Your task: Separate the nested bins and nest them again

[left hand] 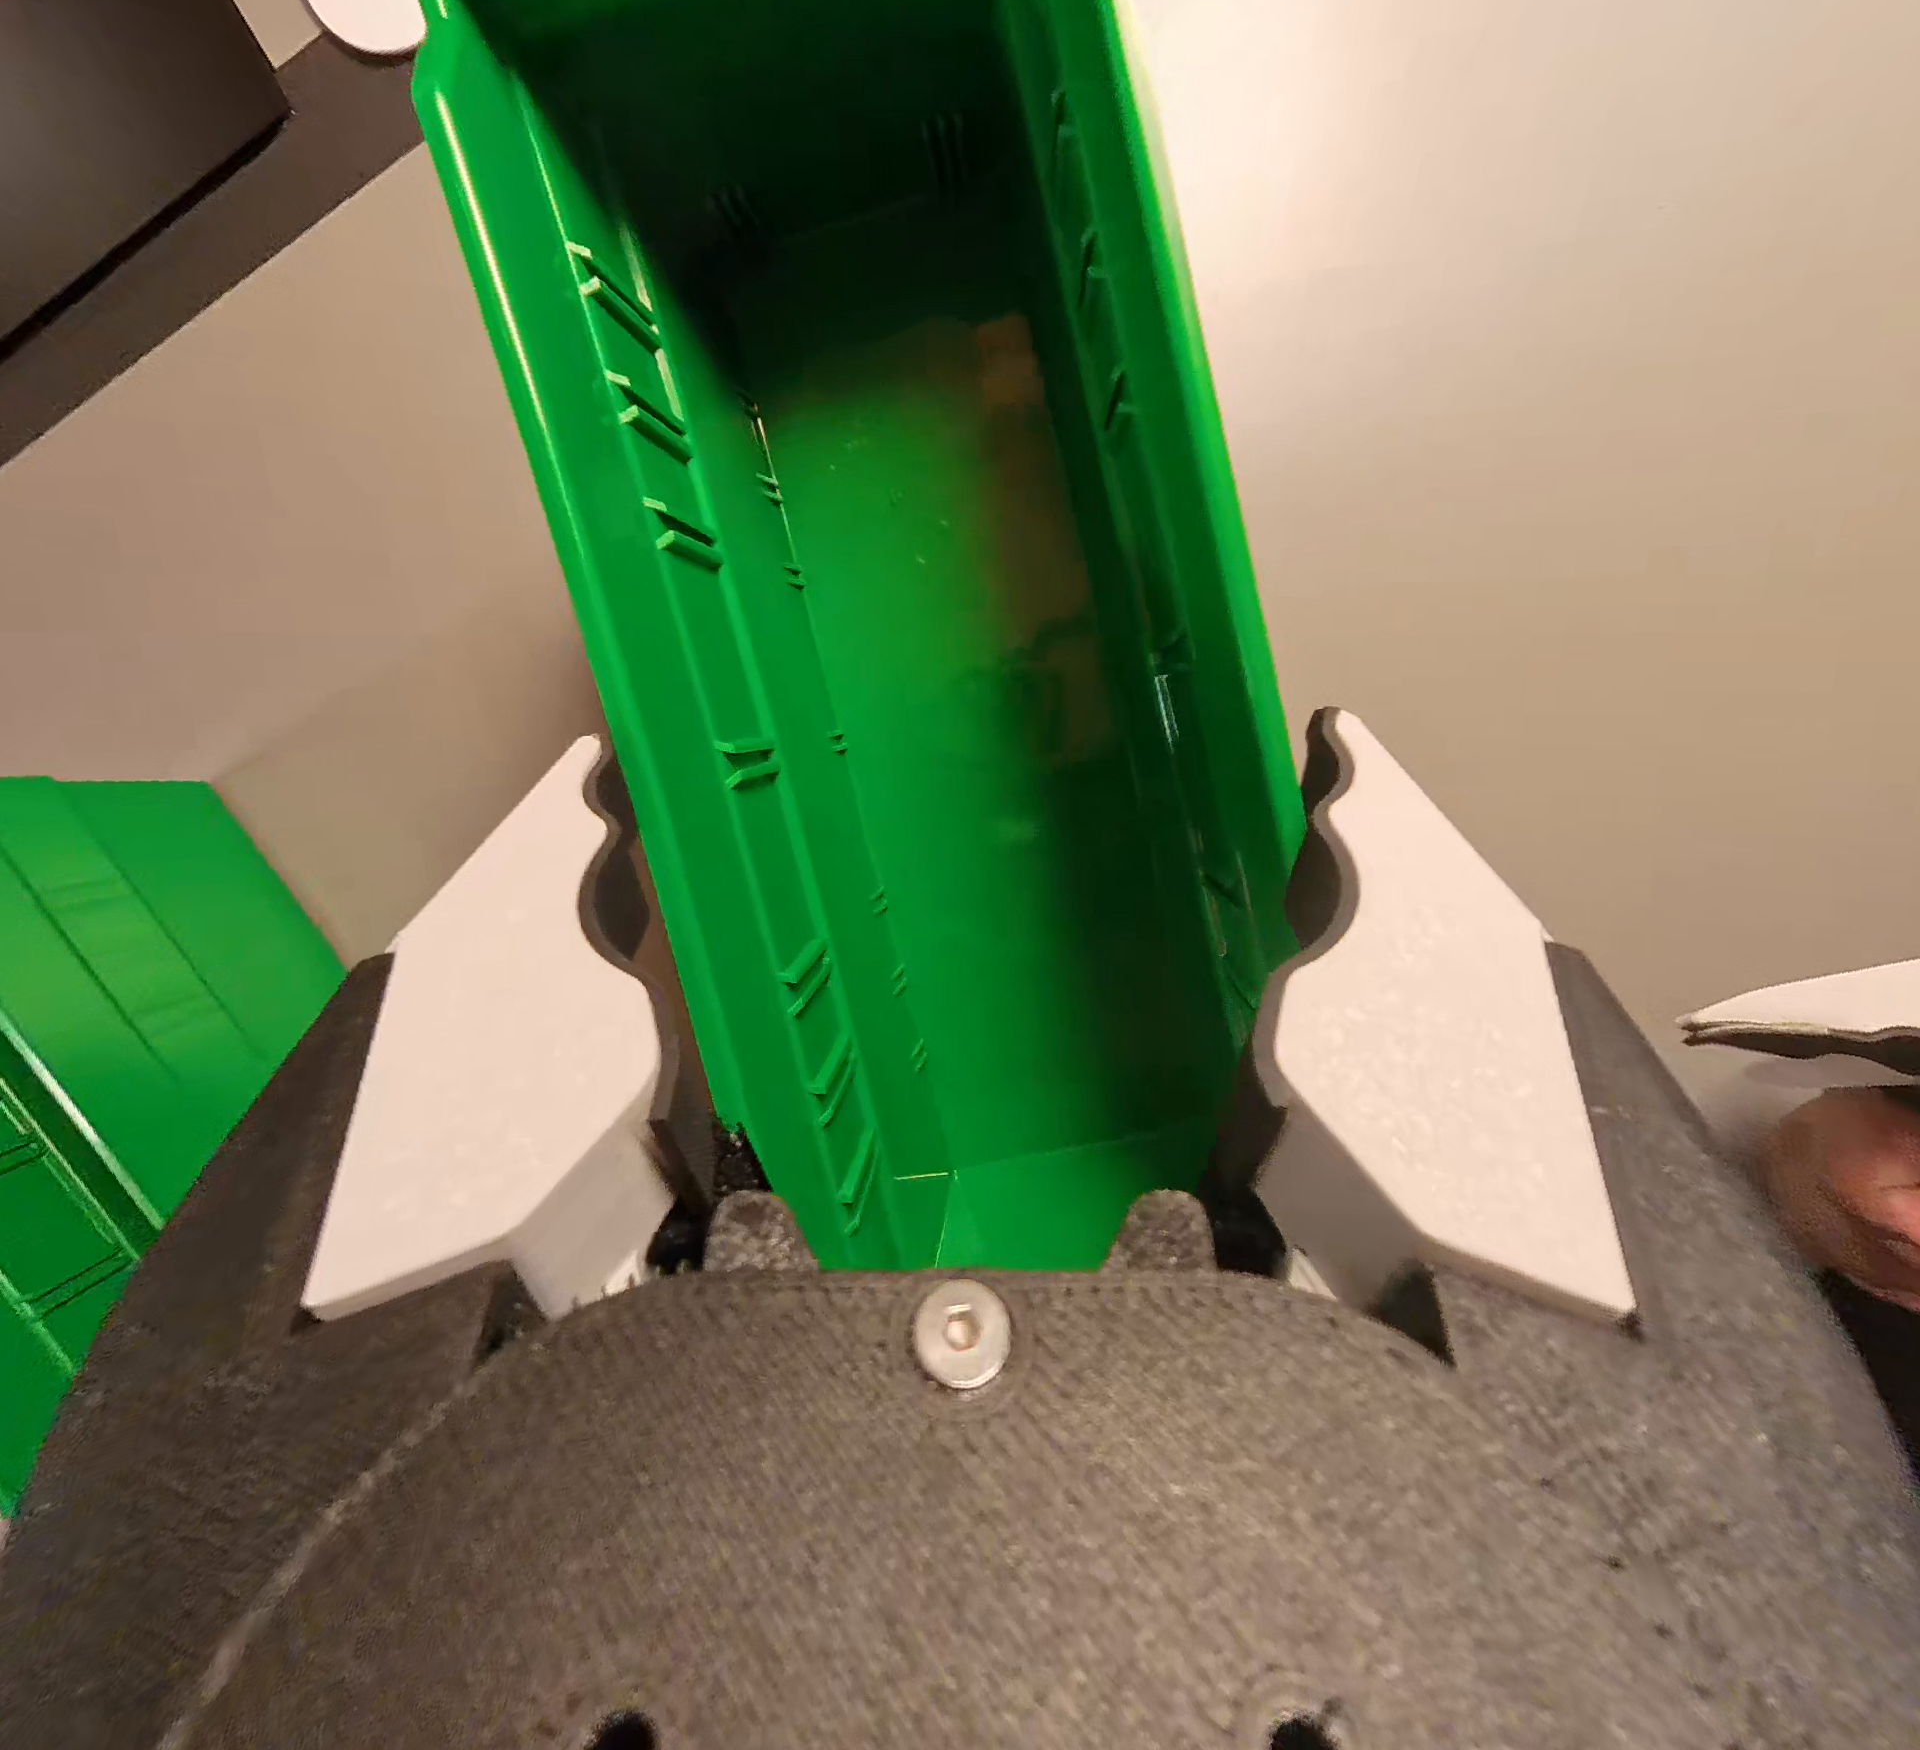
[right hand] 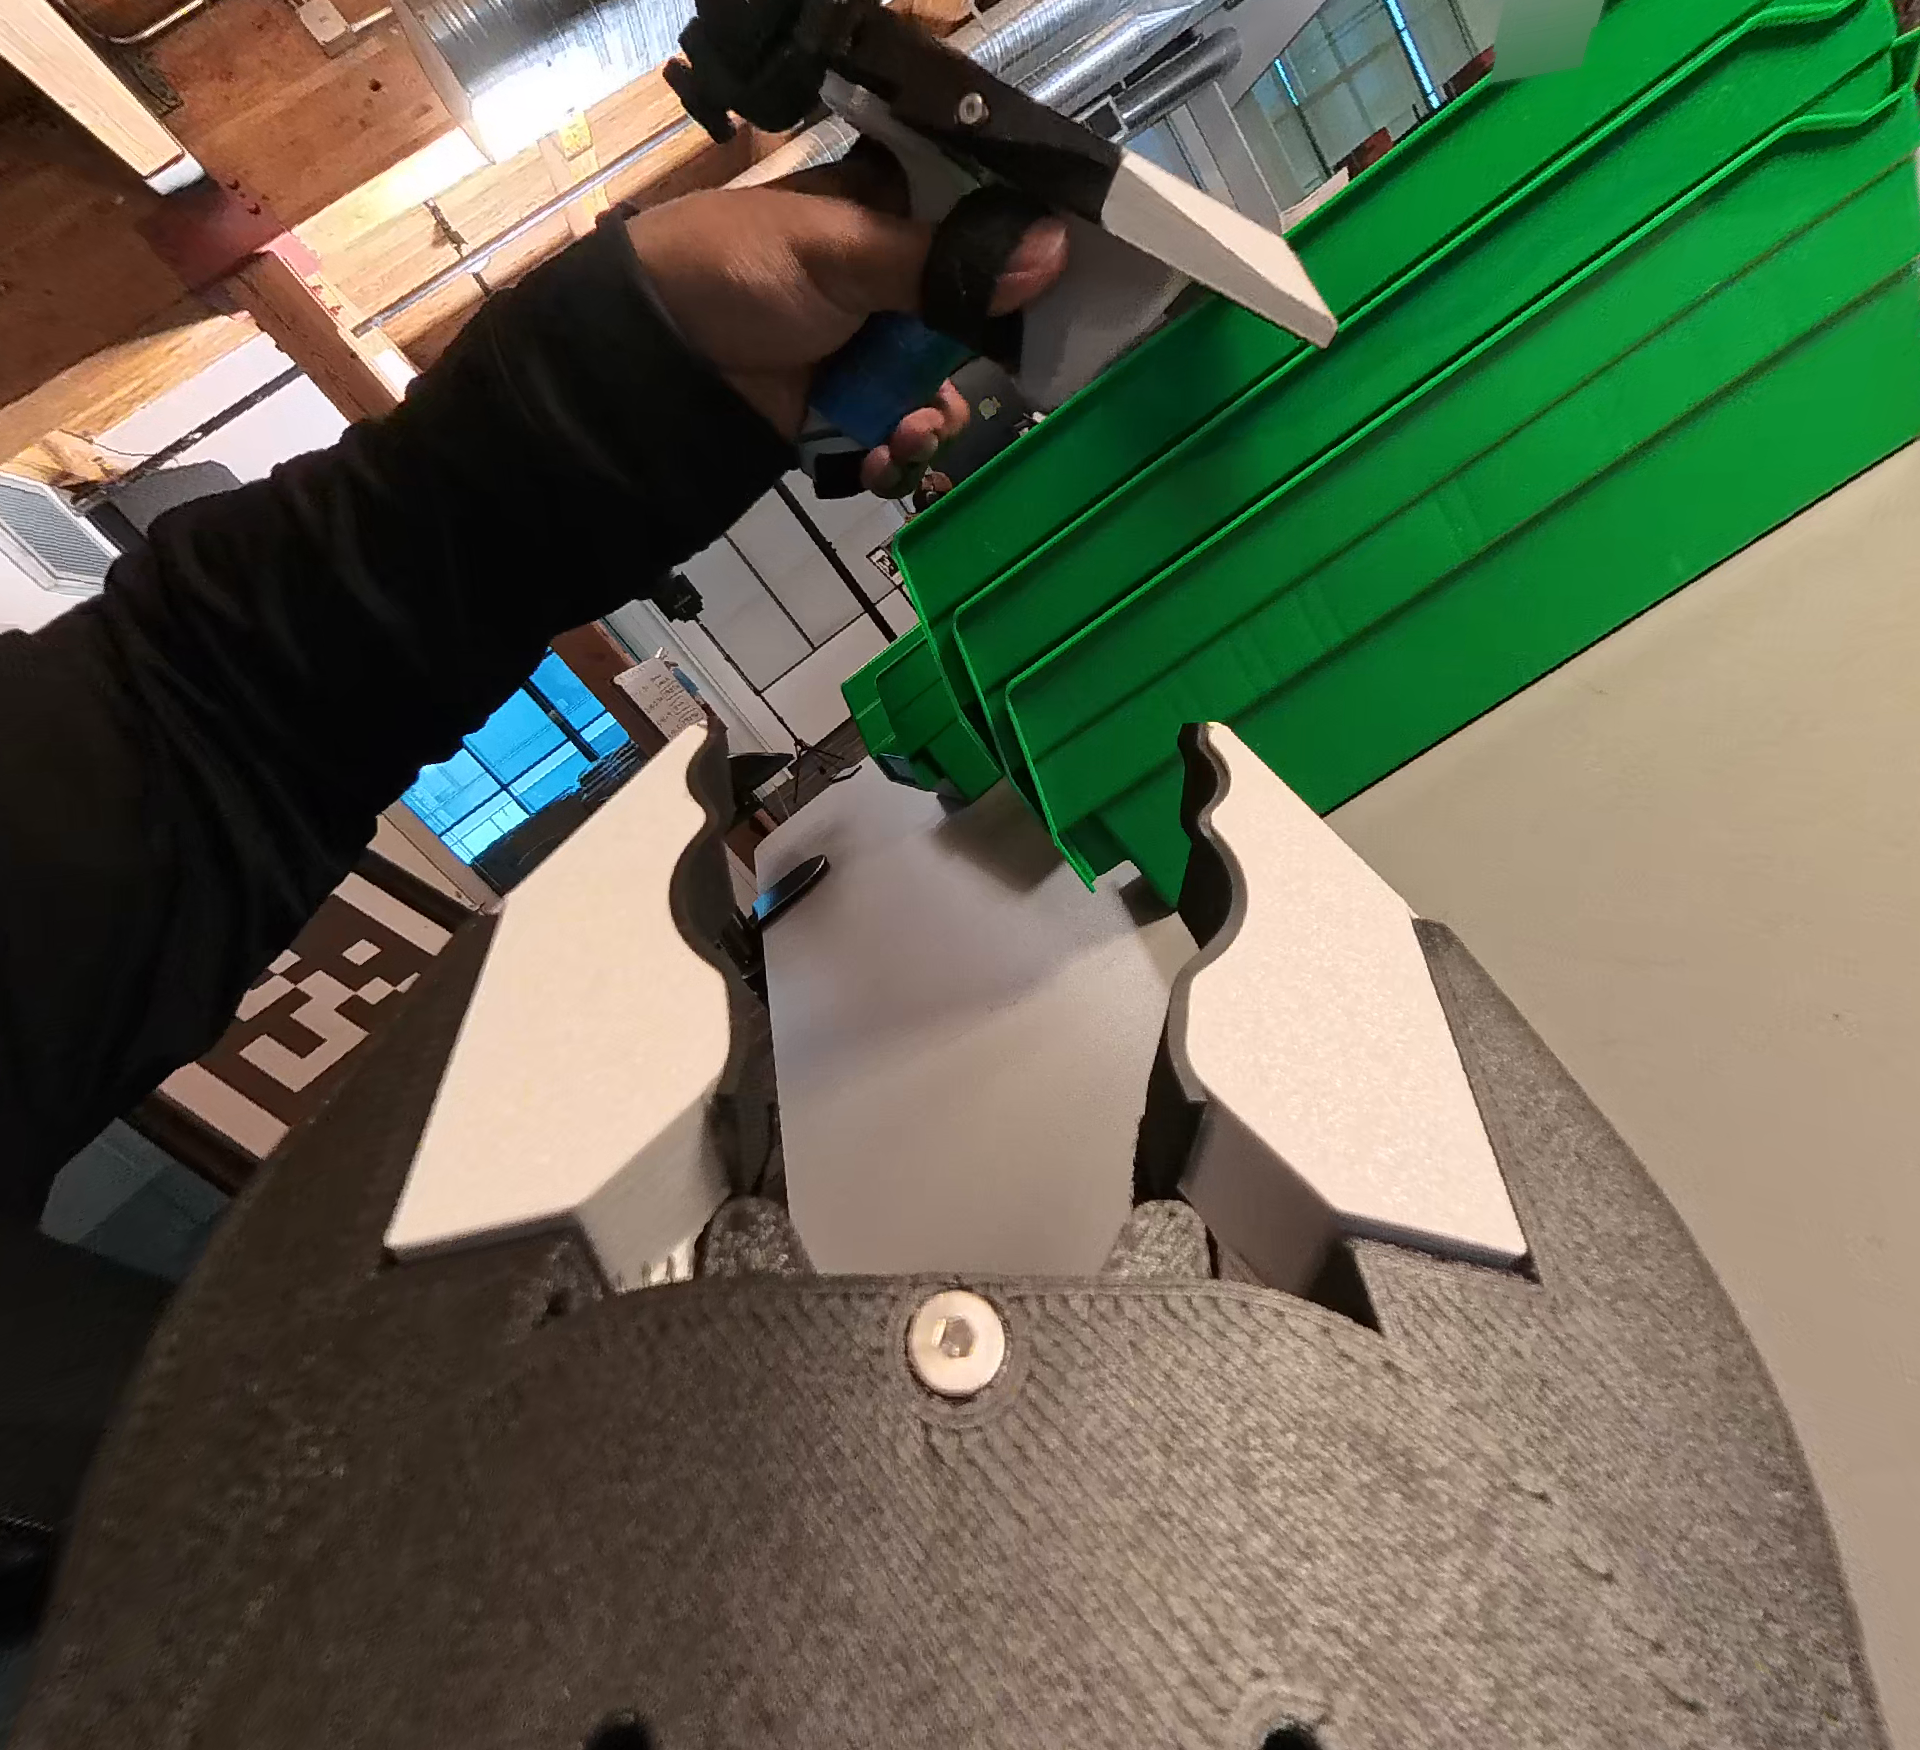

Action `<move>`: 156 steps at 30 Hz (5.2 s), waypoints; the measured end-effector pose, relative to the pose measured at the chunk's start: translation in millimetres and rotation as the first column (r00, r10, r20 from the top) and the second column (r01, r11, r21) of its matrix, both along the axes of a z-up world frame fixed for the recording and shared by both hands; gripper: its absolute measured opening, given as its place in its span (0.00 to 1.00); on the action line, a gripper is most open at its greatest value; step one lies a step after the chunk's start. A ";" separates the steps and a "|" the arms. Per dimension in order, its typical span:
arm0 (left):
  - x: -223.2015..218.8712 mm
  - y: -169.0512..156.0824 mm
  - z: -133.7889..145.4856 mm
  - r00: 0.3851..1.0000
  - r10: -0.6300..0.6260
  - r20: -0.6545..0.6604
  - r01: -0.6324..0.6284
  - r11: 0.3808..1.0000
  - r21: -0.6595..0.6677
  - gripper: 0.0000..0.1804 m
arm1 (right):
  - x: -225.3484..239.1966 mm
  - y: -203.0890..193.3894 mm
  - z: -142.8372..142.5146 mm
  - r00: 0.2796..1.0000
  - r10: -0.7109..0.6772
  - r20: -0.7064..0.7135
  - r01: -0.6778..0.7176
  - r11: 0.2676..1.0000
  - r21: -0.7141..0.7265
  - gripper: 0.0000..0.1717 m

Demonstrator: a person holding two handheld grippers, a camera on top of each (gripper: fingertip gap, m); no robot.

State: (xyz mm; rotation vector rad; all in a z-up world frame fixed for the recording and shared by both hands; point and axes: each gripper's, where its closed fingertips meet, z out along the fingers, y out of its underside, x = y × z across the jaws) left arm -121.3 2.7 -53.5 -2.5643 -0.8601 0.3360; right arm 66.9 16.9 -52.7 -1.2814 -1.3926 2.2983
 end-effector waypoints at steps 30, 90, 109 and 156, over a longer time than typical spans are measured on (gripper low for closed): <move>25.8 44.5 8.4 0.998 -0.057 0.021 0.056 0.998 0.024 0.59 | 1.4 1.8 2.3 1.000 0.007 -0.008 -0.007 1.000 -0.020 0.51; -61.7 -128.5 -41.8 0.936 0.344 0.074 -0.351 0.925 0.147 0.66 | 1.8 2.2 3.0 1.000 0.012 -0.011 -0.012 0.999 -0.031 0.51; 73.2 -111.0 8.5 0.981 0.031 -0.190 0.100 0.762 0.640 0.60 | -1.8 -0.8 -3.2 1.000 -0.004 0.020 0.004 1.000 0.011 0.51; 133.9 -123.9 20.8 0.981 -0.008 -0.193 0.193 0.035 0.981 0.43 | -157.7 54.8 -22.2 0.555 -0.507 0.660 -0.237 0.664 0.709 0.92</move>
